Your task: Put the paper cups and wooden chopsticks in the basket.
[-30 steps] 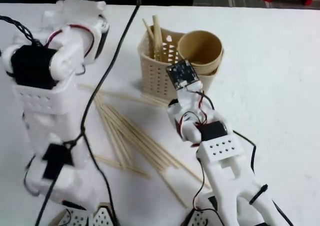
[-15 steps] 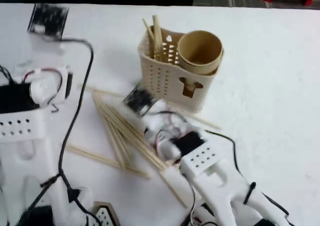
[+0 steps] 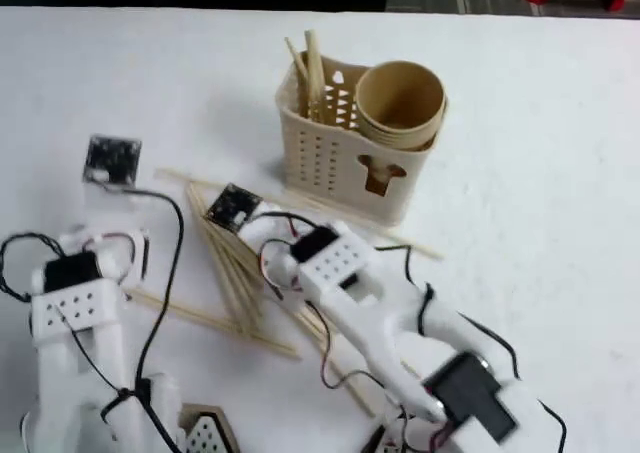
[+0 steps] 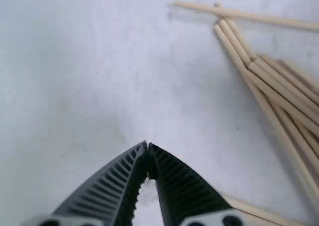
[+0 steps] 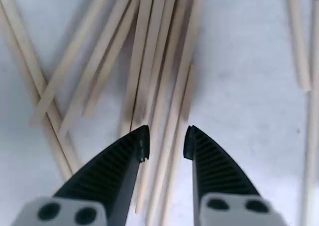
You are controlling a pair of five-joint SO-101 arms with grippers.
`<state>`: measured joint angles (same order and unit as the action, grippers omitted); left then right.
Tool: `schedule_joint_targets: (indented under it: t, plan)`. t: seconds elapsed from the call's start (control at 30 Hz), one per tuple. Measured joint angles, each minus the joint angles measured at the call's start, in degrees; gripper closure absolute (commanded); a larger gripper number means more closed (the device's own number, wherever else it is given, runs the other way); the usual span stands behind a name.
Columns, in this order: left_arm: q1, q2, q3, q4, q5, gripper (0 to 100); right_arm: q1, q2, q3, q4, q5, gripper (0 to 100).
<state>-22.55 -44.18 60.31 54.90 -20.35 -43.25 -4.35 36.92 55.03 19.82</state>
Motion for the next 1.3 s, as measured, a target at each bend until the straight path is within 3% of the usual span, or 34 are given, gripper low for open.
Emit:
schedule_joint_targets:
  t: [0.33, 0.53, 0.7, 1.07, 1.3]
  plan:
    - [-1.3, -0.4, 10.0, -10.0, -1.6, 97, -0.1, 7.1, -2.9, -1.4, -0.1, 87.2]
    - [-1.3, -0.4, 10.2, -10.4, -1.6, 97, 0.0, 9.9, -4.2, -2.8, -0.1, 87.8]
    - [-1.3, -0.4, 10.2, -10.4, -1.6, 97, 0.2, 12.3, -7.0, -1.3, -0.1, 98.6]
    - [-1.3, -0.4, 11.1, -10.4, -1.6, 97, 0.3, 14.1, -9.6, 0.4, -0.1, 97.9]
    - [-1.3, -0.4, 11.2, -11.3, -1.6, 97, 1.3, 5.9, -9.4, 5.1, 0.0, 97.9]
